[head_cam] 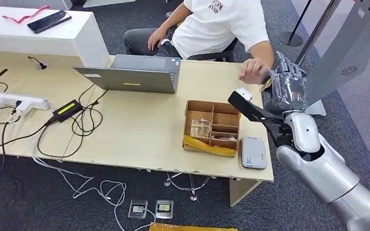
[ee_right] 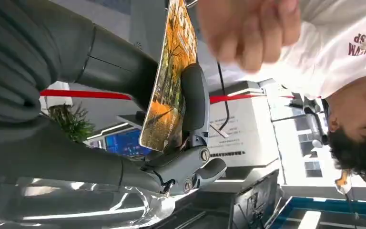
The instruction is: Pass the card to the sensor for recognition and then transmit it.
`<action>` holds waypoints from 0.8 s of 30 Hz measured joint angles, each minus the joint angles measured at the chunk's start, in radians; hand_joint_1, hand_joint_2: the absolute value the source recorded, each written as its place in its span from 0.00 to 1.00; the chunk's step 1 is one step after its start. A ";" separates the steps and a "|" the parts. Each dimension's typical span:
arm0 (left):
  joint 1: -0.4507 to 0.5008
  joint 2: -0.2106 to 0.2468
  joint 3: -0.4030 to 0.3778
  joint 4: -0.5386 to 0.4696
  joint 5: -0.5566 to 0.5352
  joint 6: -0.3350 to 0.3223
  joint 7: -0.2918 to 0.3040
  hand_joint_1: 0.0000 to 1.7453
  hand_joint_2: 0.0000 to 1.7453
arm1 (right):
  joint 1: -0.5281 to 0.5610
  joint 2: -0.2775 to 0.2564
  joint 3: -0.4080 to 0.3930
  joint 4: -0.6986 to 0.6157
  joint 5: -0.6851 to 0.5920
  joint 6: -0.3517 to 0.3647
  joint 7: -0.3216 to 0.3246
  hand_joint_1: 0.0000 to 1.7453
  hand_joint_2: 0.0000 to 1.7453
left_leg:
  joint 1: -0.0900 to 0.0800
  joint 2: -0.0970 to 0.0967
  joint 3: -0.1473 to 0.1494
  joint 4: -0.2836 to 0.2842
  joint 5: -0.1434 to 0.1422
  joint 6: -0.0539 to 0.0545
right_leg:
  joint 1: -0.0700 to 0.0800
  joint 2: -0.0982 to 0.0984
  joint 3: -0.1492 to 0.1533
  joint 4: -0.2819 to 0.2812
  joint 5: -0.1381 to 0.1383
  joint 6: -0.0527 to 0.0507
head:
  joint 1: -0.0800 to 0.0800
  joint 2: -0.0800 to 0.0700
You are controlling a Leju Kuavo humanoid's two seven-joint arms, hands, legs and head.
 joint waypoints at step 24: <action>0.006 0.000 0.004 0.000 0.025 0.011 0.011 0.00 0.00 | 0.157 -0.021 -0.003 0.048 -0.122 -0.067 -0.042 1.00 1.00 | 0.000 0.001 0.000 0.000 0.000 0.000 | 0.000 0.001 -0.001 0.000 0.000 0.000 | 0.000 0.000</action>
